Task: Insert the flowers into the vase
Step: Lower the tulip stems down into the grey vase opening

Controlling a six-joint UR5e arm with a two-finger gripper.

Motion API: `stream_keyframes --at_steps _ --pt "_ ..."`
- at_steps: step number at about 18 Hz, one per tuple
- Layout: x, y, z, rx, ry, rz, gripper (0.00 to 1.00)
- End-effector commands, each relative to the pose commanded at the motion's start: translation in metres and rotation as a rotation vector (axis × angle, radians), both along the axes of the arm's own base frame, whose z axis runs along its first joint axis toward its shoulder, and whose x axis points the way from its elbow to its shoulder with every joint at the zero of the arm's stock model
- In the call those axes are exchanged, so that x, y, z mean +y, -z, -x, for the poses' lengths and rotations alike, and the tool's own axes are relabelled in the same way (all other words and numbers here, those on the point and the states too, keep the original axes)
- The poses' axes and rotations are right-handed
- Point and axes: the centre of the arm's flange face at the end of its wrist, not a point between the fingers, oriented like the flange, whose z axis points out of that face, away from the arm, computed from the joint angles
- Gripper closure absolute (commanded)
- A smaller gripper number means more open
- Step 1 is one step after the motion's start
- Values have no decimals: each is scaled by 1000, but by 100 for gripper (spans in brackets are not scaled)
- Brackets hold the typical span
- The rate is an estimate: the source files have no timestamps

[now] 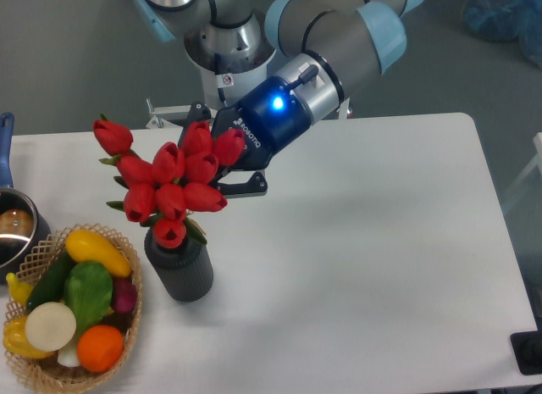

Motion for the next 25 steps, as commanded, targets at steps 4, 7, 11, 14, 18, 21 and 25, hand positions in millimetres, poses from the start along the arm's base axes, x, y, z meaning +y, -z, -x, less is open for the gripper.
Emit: stream_keyframes --at_steps 4,7,11,14,18,21,25 --pt "2 4 -1 -2 4 2 89" --pt "4 10 1 0 5 6 89" --pt "3 30 0 11 8 12 88" --pt "1 45 -3 25 15 8 87" --pt "0 61 -4 26 20 13 87" --pt "0 72 -5 21 23 19 85" --pt "0 81 -6 19 27 23 85"
